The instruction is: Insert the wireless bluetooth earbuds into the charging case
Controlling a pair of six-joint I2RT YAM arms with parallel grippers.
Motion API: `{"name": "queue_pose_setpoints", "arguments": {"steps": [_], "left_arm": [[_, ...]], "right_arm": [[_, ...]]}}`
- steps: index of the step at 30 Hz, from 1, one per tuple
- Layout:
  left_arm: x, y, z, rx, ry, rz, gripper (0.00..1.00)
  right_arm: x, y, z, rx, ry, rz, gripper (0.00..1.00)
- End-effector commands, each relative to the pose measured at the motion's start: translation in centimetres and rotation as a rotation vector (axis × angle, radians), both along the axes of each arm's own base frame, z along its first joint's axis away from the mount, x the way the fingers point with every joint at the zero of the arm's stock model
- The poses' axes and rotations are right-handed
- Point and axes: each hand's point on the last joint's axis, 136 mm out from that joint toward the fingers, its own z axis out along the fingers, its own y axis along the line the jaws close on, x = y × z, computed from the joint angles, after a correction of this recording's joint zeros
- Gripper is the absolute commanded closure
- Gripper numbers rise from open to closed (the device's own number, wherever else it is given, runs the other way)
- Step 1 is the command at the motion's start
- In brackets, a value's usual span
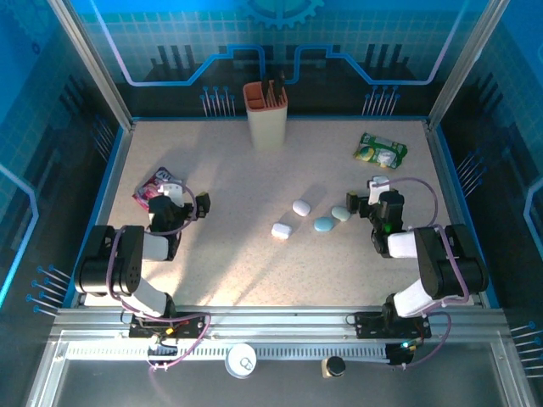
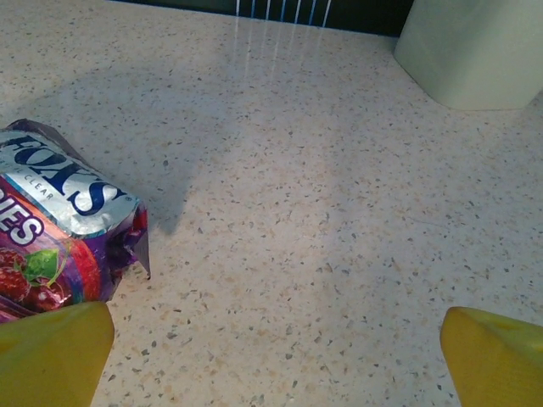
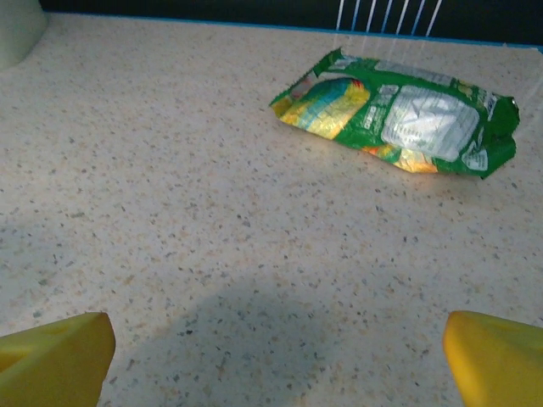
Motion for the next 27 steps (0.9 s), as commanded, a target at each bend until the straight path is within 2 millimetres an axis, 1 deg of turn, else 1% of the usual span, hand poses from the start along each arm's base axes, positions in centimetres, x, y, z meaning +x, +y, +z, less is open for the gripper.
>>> {"name": "queue_pose_setpoints", "arguments": {"steps": [1,5,27], "left_arm": [[1.33,-0.28,1.94,0.008,-0.056,0.001,0.01],[1.61,-0.49,1.86,0.057,-0.046,0.027,0.01],[1.63,-0.82,1.80,0.058,-0.043,0.011,0.01]], "right_arm": [[0.70,-0.01,1.83,0.014,-0.075,0.008,0.00],[0.73,0.00,1.86,0.009,-0.082,0.008,0.00],[0.75,0.02,1.83,-0.005,-0.079,-0.003,0.00]]}}
